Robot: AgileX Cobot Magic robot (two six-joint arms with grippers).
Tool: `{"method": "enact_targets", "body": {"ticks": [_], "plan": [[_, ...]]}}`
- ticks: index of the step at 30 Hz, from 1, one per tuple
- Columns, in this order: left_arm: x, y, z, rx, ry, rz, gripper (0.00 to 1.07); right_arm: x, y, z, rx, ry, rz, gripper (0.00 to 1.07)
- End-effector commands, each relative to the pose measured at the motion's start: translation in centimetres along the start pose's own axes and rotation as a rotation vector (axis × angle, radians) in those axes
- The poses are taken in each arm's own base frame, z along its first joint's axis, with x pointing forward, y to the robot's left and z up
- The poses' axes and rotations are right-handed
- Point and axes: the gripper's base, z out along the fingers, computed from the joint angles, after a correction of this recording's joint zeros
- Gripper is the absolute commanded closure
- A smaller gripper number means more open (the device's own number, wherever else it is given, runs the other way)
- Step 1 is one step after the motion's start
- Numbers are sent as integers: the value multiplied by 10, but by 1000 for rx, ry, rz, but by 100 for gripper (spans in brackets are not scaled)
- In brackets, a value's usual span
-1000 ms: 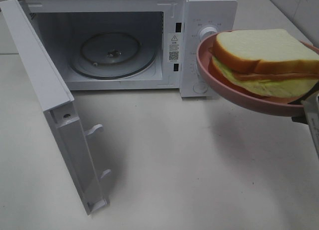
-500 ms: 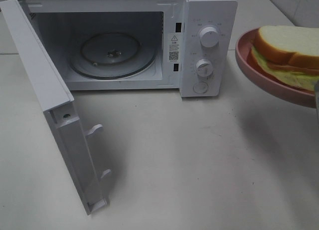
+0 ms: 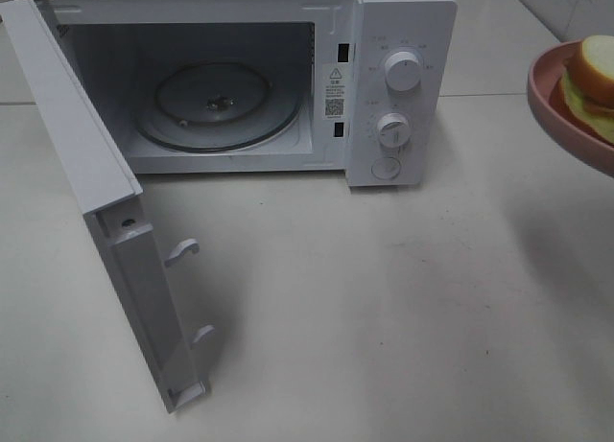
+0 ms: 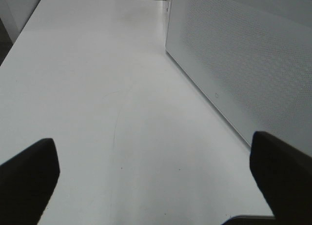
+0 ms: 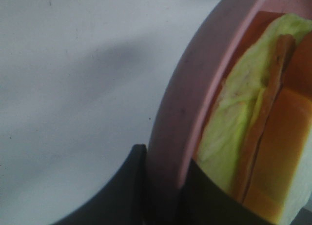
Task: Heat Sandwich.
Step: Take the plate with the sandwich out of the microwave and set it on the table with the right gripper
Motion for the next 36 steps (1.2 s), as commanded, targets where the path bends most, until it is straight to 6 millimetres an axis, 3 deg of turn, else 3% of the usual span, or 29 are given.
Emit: {"method": "enact_targets", "body": {"ticks": [1,6,25,36], "plan": [[0,0,0,1,-10,3,7,4,-6,0,48,45,30,104],[0,0,0,1,-10,3,7,5,-6,10,39,173,115,104],[0,0,0,1,-10,3,7,-9,-2,44,41,342,378,103],[0,0,0,1,-10,3,7,-23,-15,57,74,478,561,102]]}}
